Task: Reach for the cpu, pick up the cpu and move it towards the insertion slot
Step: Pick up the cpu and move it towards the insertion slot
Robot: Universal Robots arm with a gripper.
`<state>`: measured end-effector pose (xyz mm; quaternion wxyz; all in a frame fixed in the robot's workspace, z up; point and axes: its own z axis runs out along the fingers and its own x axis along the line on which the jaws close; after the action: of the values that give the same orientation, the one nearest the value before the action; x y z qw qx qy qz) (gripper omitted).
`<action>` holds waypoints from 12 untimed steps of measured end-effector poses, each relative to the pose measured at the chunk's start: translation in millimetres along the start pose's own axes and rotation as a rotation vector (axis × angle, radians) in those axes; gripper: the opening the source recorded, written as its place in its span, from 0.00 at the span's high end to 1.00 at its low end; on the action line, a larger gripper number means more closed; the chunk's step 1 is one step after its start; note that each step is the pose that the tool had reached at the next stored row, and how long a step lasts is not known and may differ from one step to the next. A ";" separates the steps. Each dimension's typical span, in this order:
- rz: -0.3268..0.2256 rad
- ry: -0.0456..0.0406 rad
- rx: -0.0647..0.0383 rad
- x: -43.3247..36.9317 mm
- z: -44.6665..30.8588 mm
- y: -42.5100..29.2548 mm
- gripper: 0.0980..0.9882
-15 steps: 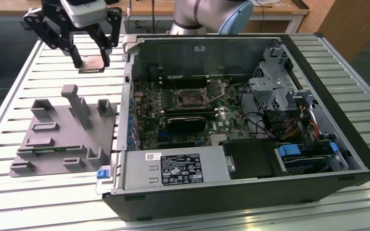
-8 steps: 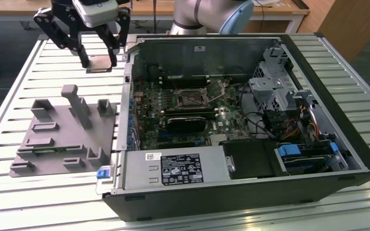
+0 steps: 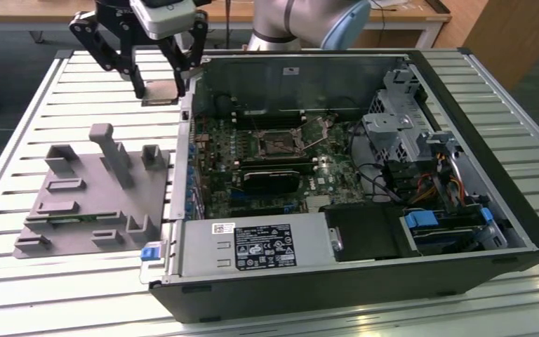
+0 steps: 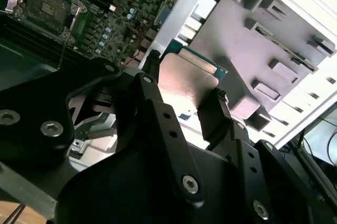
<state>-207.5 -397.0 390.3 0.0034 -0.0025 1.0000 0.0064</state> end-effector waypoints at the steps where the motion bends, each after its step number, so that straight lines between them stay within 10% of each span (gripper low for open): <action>1: 0.000 -0.0001 0.000 -2.1 0.0 0.0 0.50; 12: 0.000 0.0000 0.000 -21.6 0.1 -0.1 0.50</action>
<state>-185.9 -397.0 390.3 0.0034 -0.0025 1.0000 0.0064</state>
